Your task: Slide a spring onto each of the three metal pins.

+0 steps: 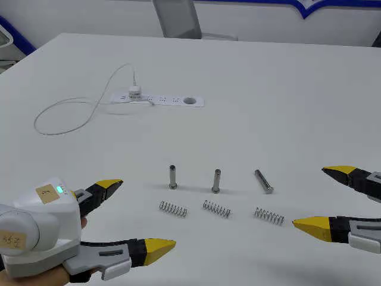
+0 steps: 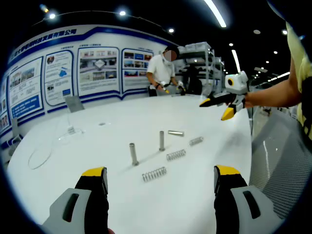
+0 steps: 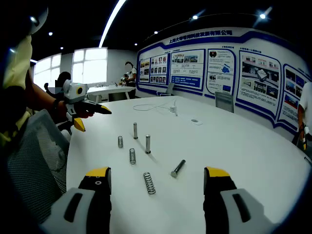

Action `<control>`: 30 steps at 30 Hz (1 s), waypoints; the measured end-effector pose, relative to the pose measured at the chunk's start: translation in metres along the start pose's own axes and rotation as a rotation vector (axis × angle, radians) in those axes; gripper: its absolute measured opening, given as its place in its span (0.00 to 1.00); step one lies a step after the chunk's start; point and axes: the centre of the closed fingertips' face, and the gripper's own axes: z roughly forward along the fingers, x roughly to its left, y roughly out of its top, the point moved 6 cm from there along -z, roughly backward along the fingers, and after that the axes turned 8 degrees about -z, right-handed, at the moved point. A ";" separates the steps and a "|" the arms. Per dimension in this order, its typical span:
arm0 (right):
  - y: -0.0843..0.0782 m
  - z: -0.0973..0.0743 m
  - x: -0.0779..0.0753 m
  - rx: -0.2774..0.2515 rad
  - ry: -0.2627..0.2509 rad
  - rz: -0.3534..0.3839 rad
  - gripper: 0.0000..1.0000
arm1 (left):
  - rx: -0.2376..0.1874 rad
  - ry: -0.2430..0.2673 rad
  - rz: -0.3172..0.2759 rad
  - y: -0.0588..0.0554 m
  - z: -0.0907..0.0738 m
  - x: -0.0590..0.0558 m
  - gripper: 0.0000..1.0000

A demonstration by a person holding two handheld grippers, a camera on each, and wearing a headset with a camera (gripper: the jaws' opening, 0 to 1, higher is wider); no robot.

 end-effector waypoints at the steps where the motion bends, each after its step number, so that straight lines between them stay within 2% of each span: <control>1: 0.000 0.000 0.000 0.001 -0.001 -0.001 0.79 | -0.001 -0.001 0.000 0.000 0.000 0.000 0.92; 22: 0.001 -0.002 -0.003 0.021 -0.021 0.017 0.75 | -0.004 -0.003 0.004 0.001 0.000 -0.002 0.92; 30: 0.002 0.001 -0.011 0.039 -0.032 0.025 0.71 | -0.011 0.002 0.007 0.004 0.000 -0.001 0.91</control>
